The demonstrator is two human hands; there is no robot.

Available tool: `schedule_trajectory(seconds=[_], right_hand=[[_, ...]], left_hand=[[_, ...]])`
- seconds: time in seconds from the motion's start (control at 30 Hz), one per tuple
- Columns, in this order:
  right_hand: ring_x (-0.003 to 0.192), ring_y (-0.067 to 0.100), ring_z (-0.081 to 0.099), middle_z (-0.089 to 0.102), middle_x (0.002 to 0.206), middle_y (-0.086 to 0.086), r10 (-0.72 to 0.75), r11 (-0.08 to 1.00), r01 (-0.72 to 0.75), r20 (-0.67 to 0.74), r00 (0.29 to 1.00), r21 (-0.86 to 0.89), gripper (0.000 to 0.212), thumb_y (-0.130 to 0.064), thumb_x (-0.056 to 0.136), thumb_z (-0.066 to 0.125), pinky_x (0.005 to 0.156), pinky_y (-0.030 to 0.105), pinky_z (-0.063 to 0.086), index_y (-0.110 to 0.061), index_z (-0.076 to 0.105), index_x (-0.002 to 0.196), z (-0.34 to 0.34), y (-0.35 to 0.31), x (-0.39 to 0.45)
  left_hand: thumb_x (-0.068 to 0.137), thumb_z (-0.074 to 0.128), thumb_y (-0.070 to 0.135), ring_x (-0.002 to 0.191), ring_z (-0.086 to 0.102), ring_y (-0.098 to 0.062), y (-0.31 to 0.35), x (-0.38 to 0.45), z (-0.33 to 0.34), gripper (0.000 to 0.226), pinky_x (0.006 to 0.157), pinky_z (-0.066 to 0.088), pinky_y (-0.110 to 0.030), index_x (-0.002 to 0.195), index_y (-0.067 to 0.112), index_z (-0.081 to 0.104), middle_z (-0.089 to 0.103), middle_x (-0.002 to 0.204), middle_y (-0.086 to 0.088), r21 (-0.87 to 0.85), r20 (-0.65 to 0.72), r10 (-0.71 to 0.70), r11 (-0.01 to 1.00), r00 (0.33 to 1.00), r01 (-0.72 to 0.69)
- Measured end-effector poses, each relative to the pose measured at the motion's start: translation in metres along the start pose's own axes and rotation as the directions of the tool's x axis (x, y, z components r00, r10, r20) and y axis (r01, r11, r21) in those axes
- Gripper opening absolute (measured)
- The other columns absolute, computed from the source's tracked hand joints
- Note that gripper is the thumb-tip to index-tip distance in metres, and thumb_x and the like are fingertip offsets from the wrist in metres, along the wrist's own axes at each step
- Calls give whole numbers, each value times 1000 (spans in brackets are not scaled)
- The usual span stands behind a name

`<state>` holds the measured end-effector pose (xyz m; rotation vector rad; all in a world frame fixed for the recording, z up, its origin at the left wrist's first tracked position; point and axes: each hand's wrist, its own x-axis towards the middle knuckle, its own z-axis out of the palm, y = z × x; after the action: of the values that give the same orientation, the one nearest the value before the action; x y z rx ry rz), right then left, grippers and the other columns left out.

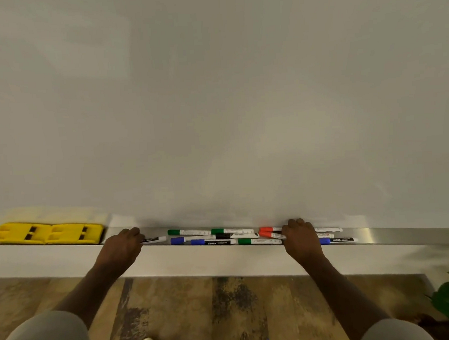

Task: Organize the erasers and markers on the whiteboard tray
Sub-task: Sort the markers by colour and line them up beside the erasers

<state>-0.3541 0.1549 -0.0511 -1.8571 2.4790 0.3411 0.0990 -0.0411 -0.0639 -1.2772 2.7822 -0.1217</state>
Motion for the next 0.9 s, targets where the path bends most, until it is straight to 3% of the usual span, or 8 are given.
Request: schedule_trajectory(seconds=[0.23,0.37,0.47,0.7,0.9], right_hand=[[81,26,59,67,89,7,-33,985,62,-172,985,162,28,-28,80,60,75,38,50,-14,57,105,-2,18,-11],[83,28,62,70,92,7,-13,978,44,-151,988,202,30,-30,86,60,77,40,51,-16,58,112,1,17,-13],[94,27,64,71,102,5,1,991,9,-69,998,134,35,-28,91,53,84,38,49,-21,55,125,2,13,-10],[97,19,67,71,107,-1,-15,999,14,15,1000,47,31,-38,95,51,87,33,50,-28,55,124,1,2,-3],[92,19,69,72,103,-1,-19,999,20,-26,999,49,34,-43,92,56,85,35,53,-27,55,121,2,3,-2]], left_hand=[[74,76,9,63,61,-27,-6,-10,-16,13,39,45,-32,82,17,70,60,76,-3,-67,-58,-92,994,994,88],[76,75,13,66,61,-26,0,-11,-22,12,41,47,-34,85,19,70,61,79,-1,-83,-76,-92,993,993,86],[79,70,15,68,62,-26,0,-14,-24,8,42,47,-35,85,20,70,62,80,-1,-77,-79,-93,993,993,87],[78,53,22,69,64,-28,-6,-29,-27,19,41,49,-36,84,18,70,63,79,-2,-63,-123,-97,994,988,90],[80,74,13,70,64,-27,-11,-39,-30,9,42,48,-34,85,20,70,63,79,-2,-72,-95,-165,985,982,159]])
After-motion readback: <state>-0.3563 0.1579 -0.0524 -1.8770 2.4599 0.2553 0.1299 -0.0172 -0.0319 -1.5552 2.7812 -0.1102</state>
